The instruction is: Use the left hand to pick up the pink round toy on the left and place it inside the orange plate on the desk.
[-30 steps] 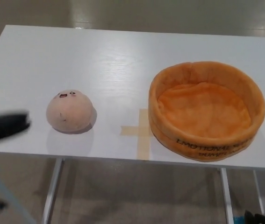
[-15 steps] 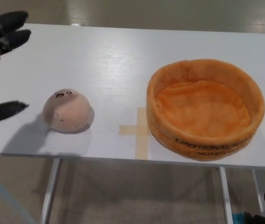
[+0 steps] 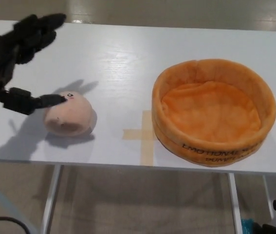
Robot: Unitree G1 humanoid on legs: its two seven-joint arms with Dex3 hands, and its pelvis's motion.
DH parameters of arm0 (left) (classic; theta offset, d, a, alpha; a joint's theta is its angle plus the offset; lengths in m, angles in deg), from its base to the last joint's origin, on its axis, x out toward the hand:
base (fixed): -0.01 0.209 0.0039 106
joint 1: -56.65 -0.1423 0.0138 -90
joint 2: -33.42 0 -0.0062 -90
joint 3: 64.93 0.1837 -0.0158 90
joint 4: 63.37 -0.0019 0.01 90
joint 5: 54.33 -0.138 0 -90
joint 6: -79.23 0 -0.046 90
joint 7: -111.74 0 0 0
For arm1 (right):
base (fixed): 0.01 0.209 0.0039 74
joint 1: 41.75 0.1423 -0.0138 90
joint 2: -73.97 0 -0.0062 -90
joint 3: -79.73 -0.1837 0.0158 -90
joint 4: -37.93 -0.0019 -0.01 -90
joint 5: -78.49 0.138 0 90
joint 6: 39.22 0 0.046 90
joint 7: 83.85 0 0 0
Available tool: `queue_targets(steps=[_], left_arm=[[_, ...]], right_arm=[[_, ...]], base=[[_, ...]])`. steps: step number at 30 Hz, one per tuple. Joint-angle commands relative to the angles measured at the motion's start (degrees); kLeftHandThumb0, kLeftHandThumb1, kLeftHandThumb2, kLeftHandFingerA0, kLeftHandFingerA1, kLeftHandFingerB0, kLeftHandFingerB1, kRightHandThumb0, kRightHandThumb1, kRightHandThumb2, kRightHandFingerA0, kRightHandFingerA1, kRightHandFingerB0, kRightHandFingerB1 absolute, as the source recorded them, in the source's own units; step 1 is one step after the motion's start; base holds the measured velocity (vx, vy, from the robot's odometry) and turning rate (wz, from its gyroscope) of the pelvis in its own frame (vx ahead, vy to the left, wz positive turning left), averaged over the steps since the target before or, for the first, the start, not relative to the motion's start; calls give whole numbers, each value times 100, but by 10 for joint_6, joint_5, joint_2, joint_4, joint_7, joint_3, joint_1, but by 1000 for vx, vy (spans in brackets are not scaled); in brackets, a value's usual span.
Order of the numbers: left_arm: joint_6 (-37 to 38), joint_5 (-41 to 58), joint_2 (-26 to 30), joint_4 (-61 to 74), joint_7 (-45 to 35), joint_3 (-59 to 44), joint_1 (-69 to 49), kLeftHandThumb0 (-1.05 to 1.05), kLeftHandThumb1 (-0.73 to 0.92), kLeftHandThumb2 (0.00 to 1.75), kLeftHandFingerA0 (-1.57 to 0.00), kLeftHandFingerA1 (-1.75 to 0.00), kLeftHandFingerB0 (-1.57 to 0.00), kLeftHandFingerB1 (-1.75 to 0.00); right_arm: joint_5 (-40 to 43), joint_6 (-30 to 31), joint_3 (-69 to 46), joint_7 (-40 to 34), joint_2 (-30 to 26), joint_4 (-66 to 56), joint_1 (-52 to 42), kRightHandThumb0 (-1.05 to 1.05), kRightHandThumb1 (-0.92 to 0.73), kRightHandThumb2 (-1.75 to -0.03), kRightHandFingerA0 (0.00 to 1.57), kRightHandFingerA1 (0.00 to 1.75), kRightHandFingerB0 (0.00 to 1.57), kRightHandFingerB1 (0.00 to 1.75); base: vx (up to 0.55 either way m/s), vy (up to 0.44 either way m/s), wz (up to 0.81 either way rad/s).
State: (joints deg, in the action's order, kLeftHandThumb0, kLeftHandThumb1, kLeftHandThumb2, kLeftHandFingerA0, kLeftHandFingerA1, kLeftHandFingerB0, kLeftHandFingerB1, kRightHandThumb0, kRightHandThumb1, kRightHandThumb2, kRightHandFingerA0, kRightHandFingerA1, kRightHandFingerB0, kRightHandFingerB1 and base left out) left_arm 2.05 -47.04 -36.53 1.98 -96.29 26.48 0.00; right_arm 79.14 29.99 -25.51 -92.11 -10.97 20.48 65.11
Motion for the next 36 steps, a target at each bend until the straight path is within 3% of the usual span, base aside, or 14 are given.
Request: queue_targets(steps=[1, 2, 16, 17, 19, 21, 22, 23, 24, 25, 27, 29, 30, 36], left_arm=[[0, -211, 7, -146, 46, 131, 74, -60, 40, 76, 0, 0, 0, -6], [-9, -215, 5, -155, 43, 141, 79, -61, 38, 79, 0, 0, 0, -4], [8, -243, -9, -230, 72, 208, 93, -68, 40, 81, 0, 0, 0, -3], [7, -244, -13, -236, 74, 211, 91, -68, 40, 80, 0, 0, 0, -3], [11, -245, -16, -245, 75, 212, 93, -68, 40, 80, 0, 0, 0, -3], [19, -245, -17, -250, 74, 212, 92, -69, 41, 80, 0, 0, 0, -2], [32, -252, -18, -250, 87, 213, 85, -52, 46, 67, -5, -20, -6, -22], [40, -256, -19, -249, 96, 212, 80, -28, 47, 96, 0, -47, 0, -47], [44, -257, -20, -249, 100, 210, 78, -28, 47, 96, 0, -47, 0, -47], [60, -244, -25, -253, 105, 200, 72, -19, 73, 61, -65, -50, -42, -34], [86, -226, -34, -263, 115, 181, 64, -12, 79, 63, -90, -55, -61, -41], [96, -228, -40, -272, 122, 172, 63, -9, 81, 66, -102, -60, -81, -52], [110, -223, -48, -279, 141, 159, 59, -8, 71, 87, -96, -117, -82, -101], [149, -231, -64, -294, 196, 127, 54, -12, 77, 76, -92, -125, -77, -104]], right_arm=[[5, 11, 3, 20, -4, 5, -6, -5, -39, -87, 21, 90, 18, 61], [2, 13, 5, 18, -5, 5, -6, -10, -34, -97, 28, 69, 16, 58], [3, 14, 12, 11, -4, 6, -5, -13, -36, -86, 25, 96, 23, 64], [5, 13, 10, 17, -5, 6, -6, -12, -32, -95, 32, 71, 22, 61], [6, 15, 10, 18, -5, 6, -5, -12, -32, -95, 32, 71, 22, 61], [10, 17, 6, 19, -3, 6, -5, -10, -37, -86, 23, 91, 23, 61], [13, 17, 4, 22, -2, 6, -5, -5, -40, -85, 24, 86, 23, 61], [11, 16, 5, 22, -3, 5, -6, -6, -39, -85, 25, 86, 24, 62], [8, 15, 7, 21, -3, 5, -6, -6, -39, -85, 25, 86, 24, 62], [7, 15, 7, 20, -3, 6, -7, -7, -39, -83, 25, 83, 26, 61], [5, 17, 9, 19, -4, 6, -6, -13, -32, -96, 29, 69, 23, 61], [2, 17, 12, 21, -5, 5, -6, -13, -36, -97, 27, 68, 21, 60], [4, 19, 11, 22, -5, 5, -5, -14, -33, -94, 27, 67, 24, 60], [1, 23, 14, 19, -6, 6, -5, -14, -32, -94, 31, 69, 29, 63]], base=[[0, 0, 0], [0, 0, 0], [0, 0, 0], [0, 0, 0], [0, 0, 0], [0, 0, 0], [0, 0, 0], [0, 0, 0], [0, 0, 0], [0, 0, 0], [0, 0, 0], [0, 0, 0], [0, 0, 0], [0, 0, 0]])
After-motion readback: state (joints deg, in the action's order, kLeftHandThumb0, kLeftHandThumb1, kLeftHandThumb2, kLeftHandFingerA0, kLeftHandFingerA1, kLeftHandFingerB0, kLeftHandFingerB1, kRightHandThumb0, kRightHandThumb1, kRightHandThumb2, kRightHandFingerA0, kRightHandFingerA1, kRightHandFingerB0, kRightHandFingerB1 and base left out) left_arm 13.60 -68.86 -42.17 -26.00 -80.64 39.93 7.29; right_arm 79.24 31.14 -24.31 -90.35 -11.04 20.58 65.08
